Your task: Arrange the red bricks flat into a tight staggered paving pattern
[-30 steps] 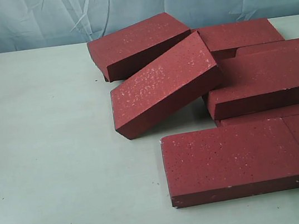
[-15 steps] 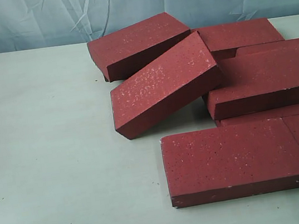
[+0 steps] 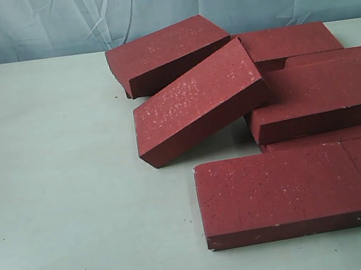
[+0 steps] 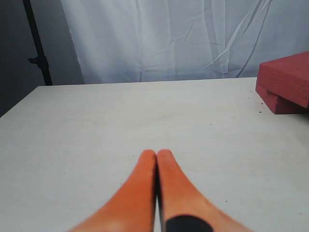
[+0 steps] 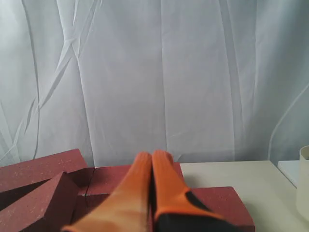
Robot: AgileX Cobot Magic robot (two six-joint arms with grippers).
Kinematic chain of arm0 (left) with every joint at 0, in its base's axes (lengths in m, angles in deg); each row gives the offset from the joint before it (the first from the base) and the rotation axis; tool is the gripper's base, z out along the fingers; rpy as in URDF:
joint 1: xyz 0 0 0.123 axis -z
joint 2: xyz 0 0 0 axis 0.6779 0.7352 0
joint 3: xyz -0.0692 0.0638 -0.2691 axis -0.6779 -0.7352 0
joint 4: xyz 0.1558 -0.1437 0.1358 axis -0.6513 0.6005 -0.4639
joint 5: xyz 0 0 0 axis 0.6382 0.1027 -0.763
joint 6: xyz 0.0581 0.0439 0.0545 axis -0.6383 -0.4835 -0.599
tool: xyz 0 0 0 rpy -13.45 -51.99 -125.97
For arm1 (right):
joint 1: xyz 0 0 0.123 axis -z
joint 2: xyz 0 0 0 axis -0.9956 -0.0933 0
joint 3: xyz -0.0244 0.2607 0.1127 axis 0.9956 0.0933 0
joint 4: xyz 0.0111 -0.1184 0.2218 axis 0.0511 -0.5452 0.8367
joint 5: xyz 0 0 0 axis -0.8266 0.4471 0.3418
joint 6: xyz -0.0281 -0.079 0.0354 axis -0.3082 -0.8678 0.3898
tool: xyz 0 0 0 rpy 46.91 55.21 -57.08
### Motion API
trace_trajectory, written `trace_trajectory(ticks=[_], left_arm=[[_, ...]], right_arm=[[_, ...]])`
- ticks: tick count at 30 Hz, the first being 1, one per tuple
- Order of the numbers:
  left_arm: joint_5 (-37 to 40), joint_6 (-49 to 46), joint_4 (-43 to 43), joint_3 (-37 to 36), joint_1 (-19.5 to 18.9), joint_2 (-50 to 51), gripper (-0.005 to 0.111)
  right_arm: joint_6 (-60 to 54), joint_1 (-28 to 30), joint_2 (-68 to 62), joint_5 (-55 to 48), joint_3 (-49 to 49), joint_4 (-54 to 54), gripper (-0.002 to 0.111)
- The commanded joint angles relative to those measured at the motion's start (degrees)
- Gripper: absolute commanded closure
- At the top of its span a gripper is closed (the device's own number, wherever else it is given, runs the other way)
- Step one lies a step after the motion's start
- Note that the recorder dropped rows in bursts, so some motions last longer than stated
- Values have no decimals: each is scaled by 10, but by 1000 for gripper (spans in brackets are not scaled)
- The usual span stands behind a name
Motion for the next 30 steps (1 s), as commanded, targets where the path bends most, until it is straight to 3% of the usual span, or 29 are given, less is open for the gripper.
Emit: trace_trajectory(ticks=[1,21,30], left_arm=[[-3,0,2,-3,0,-3,107],[-3,0,2,-3,0,-3,107],[-3,0,2,-3,0,-3,107]], right_arm=[[-4,-1,-62,-68,-66,-2,109],[-4,-1,-162,-108,-89,-1,109],[-4,-1,-294,-217,-164,2,109]])
